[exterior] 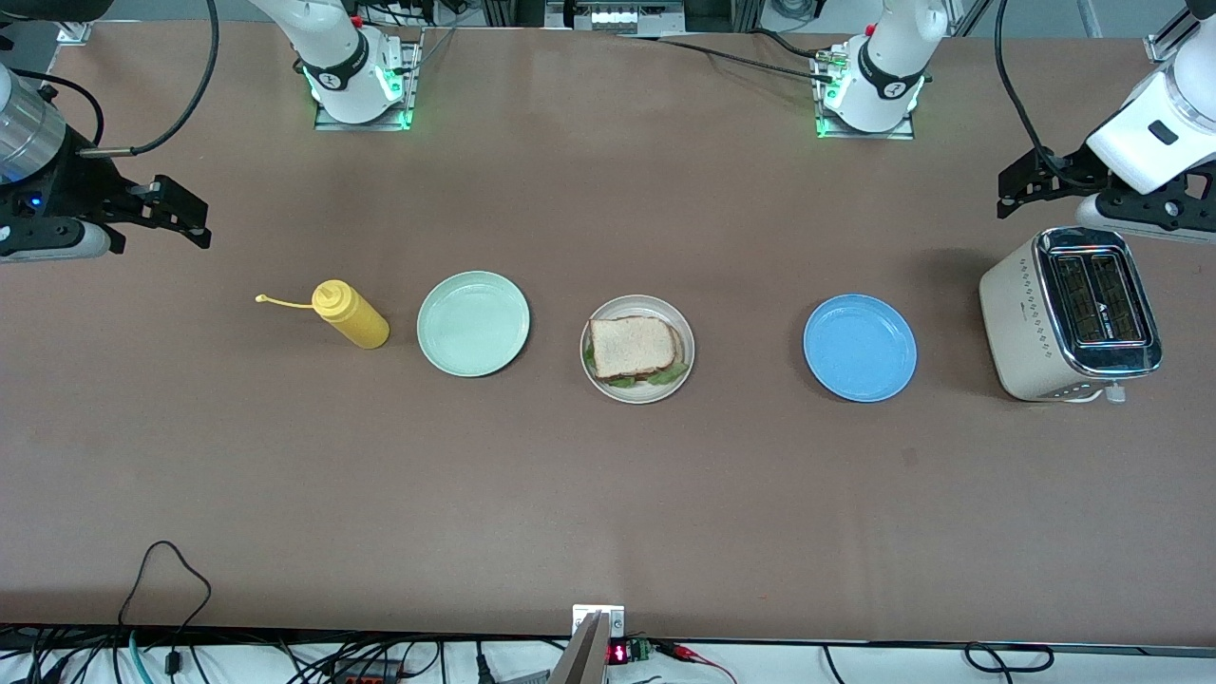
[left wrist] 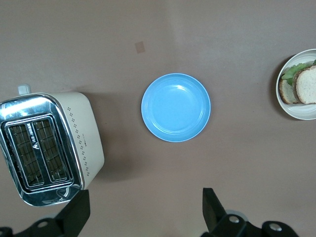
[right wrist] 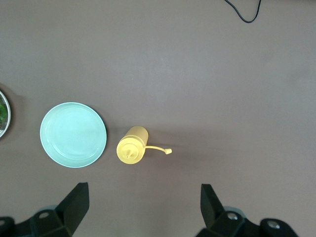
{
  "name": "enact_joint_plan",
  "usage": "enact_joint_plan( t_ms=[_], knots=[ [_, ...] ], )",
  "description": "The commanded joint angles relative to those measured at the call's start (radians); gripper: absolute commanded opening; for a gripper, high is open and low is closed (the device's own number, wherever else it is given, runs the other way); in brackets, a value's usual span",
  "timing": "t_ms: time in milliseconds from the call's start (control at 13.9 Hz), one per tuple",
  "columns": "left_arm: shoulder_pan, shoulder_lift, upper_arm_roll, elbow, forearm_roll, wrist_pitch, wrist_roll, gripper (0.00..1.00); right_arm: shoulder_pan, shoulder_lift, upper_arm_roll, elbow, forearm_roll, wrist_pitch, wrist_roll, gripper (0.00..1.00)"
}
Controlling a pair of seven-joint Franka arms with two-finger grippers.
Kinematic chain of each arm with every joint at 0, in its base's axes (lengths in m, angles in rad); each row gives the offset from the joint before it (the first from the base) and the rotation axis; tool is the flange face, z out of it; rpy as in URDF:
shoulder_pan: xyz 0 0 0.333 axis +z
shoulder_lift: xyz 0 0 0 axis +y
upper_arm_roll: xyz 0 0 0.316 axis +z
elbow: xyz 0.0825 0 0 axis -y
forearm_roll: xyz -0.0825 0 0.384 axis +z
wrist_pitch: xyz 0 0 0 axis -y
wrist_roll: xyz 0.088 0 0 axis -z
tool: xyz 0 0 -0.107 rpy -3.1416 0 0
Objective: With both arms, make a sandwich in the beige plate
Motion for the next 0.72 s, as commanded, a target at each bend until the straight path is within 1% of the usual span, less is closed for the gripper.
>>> enact_joint_plan(
  t_ms=[0,648],
  knots=[
    [-0.001,0.011,0.004,0.027,0.014,-0.02,0.006,1.0,-0.003,0.004,0.008,0.017,-0.006,-0.01,0.009,1.0],
    [-0.001,0.013,0.005,0.03,0.014,-0.023,0.006,1.0,-0.005,0.007,0.008,0.024,-0.002,-0.013,-0.005,1.0]
  ],
)
